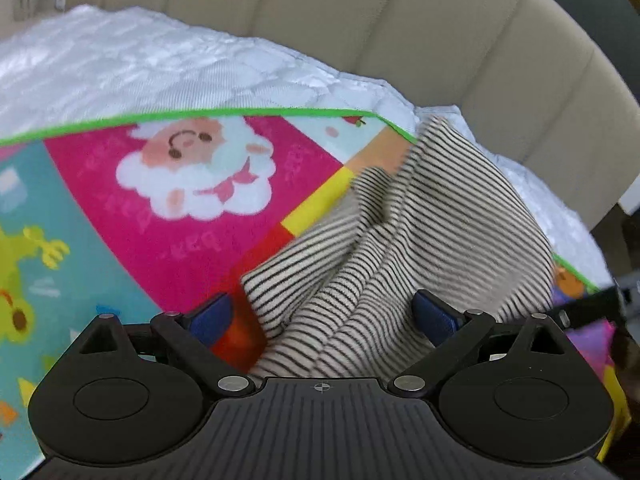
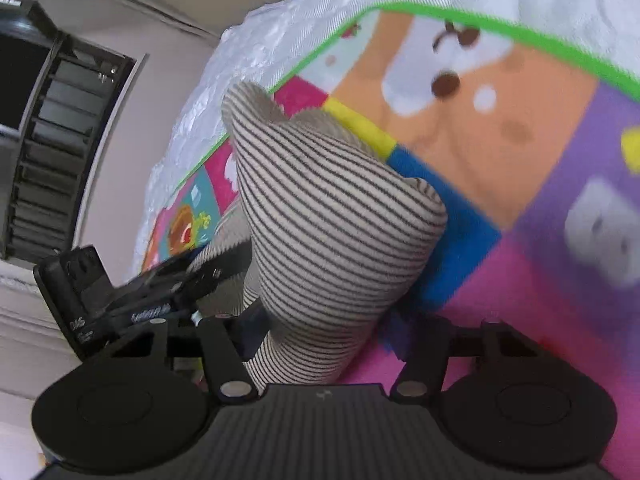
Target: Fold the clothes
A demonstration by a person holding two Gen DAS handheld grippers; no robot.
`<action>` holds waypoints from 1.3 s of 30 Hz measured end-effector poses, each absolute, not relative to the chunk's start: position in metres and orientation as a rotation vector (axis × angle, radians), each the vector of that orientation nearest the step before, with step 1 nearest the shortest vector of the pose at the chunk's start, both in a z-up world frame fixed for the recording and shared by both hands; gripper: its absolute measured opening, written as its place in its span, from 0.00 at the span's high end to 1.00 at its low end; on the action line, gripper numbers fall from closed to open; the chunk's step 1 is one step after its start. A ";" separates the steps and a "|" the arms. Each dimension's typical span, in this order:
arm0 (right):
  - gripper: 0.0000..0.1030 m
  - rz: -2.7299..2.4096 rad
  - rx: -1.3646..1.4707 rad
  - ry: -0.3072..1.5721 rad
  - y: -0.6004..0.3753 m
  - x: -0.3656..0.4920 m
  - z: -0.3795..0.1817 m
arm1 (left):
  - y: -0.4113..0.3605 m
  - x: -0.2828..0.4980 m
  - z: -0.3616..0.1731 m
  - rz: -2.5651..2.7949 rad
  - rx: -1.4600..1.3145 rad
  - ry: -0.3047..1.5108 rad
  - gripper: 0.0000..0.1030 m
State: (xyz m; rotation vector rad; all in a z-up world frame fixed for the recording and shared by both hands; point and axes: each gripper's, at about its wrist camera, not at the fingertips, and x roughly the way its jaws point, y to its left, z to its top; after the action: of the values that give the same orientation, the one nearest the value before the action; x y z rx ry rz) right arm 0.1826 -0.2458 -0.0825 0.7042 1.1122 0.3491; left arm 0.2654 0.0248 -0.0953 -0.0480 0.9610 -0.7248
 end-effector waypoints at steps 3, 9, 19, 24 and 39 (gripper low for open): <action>0.43 0.375 0.535 1.069 -0.245 0.200 -0.069 | 0.026 0.256 -0.096 -0.747 -0.048 0.972 0.04; 0.43 0.459 0.115 0.982 -0.224 0.235 -0.040 | -0.006 0.217 -0.096 -0.811 0.030 0.965 0.02; 0.35 0.371 -0.057 0.887 -0.223 0.256 -0.019 | -0.042 0.151 -0.062 -1.031 0.089 0.929 0.02; 0.35 0.330 -0.254 0.581 -0.196 0.188 -0.003 | 0.018 0.179 -0.028 -0.753 -0.091 0.858 0.02; 0.39 0.146 -0.486 0.535 -0.105 0.144 -0.058 | 0.076 0.232 -0.083 -0.022 -0.471 0.940 0.03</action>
State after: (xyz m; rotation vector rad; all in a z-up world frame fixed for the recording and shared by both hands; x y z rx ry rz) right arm 0.1445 -0.1047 -0.0578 -0.4860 0.5355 0.1456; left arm 0.2325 0.0762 -0.0830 -0.4711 0.9405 -0.0217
